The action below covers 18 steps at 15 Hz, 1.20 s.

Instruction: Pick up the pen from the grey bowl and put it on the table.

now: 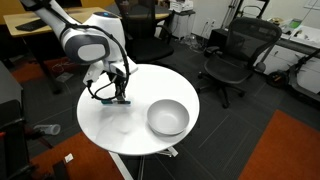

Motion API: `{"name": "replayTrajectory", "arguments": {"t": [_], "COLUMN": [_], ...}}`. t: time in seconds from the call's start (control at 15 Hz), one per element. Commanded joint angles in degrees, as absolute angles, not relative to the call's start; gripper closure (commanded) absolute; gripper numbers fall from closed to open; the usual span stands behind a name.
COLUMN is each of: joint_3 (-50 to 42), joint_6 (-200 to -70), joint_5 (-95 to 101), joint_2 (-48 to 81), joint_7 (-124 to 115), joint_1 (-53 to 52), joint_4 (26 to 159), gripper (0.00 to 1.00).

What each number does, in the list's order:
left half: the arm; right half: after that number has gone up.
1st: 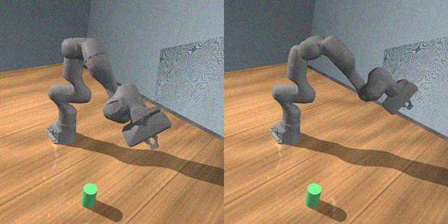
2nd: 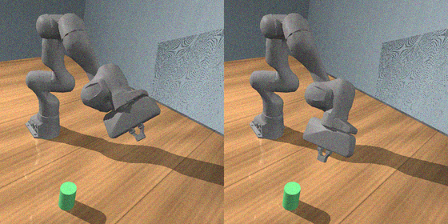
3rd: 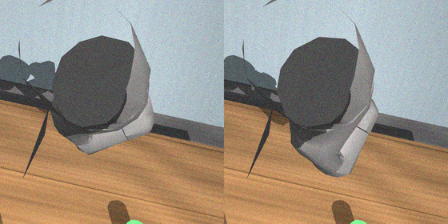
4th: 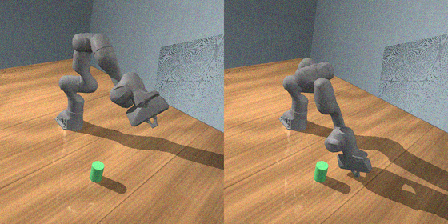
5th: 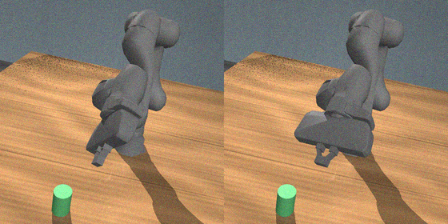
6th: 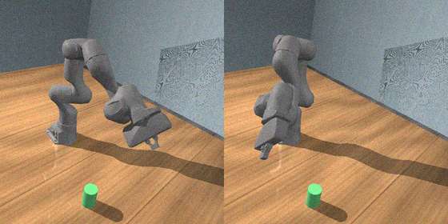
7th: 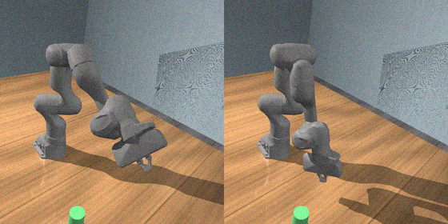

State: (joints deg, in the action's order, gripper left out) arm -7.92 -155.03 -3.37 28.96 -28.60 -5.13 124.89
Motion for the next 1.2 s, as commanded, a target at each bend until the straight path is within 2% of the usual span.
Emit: {"name": "replayTrajectory", "arguments": {"t": [0.0,0.27,0.33,1.13], "joint_3": [-8.2,-8.3,-8.5,-5.1], "joint_6": [-156.7,-156.0,-155.6,-144.2], "joint_5": [-4.3,-4.1,-3.8,-3.1], "joint_2": [26.7,19.9,17.7,-5.9], "joint_7": [-28.7,-28.5,-28.7,-27.2], "joint_1": [-5.9,-5.9,-6.0,-1.5], "joint_4": [125.8,128.8,129.5,135.8], "gripper": [0.34,0.03,0.0,0.0]}}
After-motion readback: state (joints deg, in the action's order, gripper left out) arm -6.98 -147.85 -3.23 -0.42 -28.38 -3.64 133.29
